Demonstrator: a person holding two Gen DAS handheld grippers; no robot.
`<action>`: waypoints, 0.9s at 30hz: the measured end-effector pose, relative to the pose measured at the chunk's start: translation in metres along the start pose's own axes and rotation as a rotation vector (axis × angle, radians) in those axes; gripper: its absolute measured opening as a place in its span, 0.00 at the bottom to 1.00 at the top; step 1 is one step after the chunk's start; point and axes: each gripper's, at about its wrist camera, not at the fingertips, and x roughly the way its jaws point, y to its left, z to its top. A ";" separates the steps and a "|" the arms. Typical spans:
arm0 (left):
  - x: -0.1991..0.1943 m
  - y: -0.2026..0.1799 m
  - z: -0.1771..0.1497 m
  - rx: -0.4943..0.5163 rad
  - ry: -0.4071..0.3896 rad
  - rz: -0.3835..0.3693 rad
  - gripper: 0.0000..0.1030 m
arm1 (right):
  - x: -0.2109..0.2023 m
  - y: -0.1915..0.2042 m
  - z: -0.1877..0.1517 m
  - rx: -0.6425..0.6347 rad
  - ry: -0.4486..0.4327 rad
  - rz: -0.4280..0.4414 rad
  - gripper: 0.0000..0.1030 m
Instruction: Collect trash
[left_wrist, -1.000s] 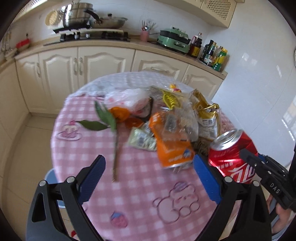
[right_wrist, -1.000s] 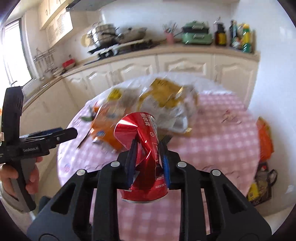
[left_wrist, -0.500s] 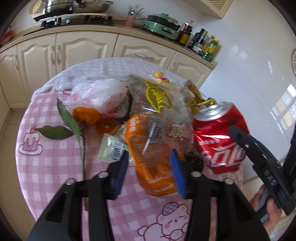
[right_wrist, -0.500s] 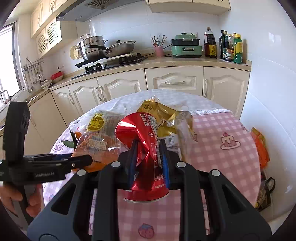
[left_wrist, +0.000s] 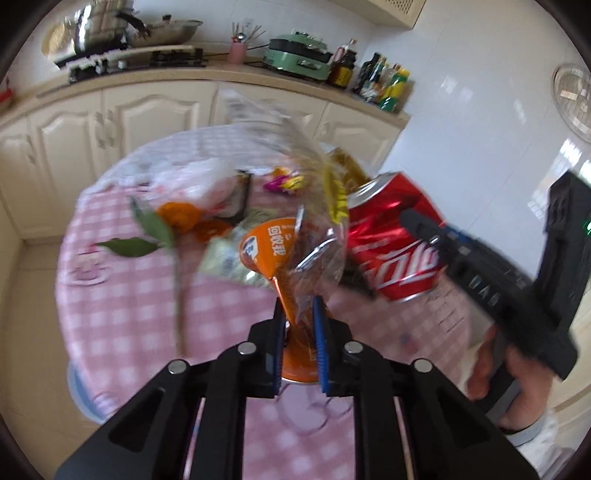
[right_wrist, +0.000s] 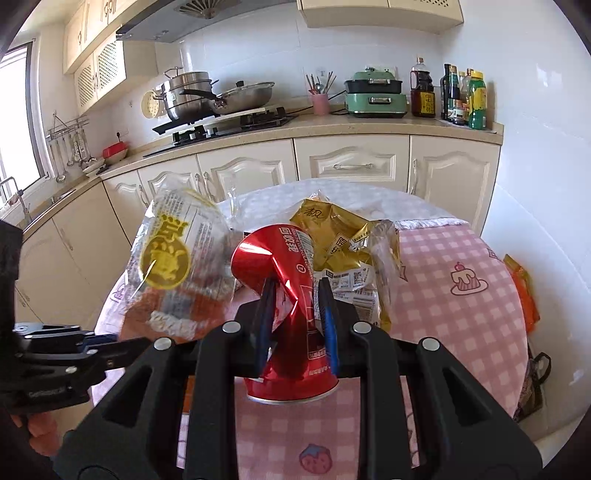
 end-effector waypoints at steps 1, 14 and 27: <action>-0.006 -0.002 -0.002 0.016 -0.001 0.035 0.13 | -0.003 0.000 -0.001 -0.002 0.000 0.000 0.23; 0.007 -0.010 -0.011 0.091 0.014 0.173 0.33 | -0.017 -0.005 -0.027 0.031 0.030 -0.016 0.23; -0.042 0.011 -0.021 -0.001 -0.112 0.145 0.14 | -0.043 0.012 -0.024 0.019 -0.050 -0.029 0.23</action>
